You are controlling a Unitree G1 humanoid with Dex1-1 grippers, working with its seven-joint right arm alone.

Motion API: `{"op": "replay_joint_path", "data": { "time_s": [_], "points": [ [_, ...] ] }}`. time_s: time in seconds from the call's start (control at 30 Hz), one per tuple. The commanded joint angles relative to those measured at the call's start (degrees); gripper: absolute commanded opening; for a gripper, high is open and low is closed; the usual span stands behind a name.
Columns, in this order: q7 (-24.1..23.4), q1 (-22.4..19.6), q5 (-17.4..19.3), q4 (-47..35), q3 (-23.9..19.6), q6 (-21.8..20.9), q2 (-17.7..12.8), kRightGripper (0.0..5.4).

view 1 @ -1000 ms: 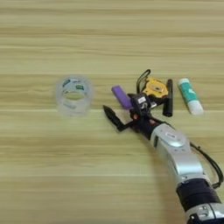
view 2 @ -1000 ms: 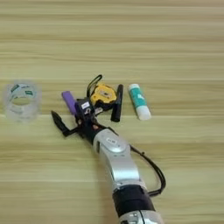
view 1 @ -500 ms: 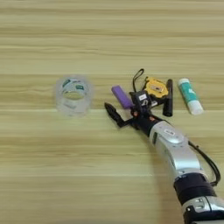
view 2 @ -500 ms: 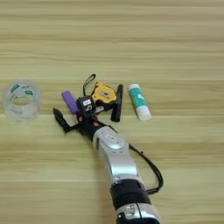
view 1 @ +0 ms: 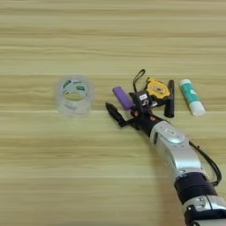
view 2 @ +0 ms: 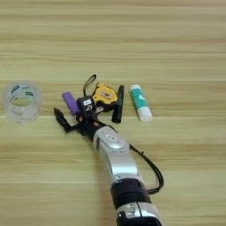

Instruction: Move the objects on the table

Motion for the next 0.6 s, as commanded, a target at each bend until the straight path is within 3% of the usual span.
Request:
{"op": "replay_joint_path", "data": {
  "time_s": [0.03,0.6],
  "points": [
    [-0.4,-2.5,0.1,-1.3,-0.3,0.2,-0.7,4.29],
    [0.0,-2.1,-0.2,-1.7,0.1,0.4,-0.8,2.32]
  ]
}}
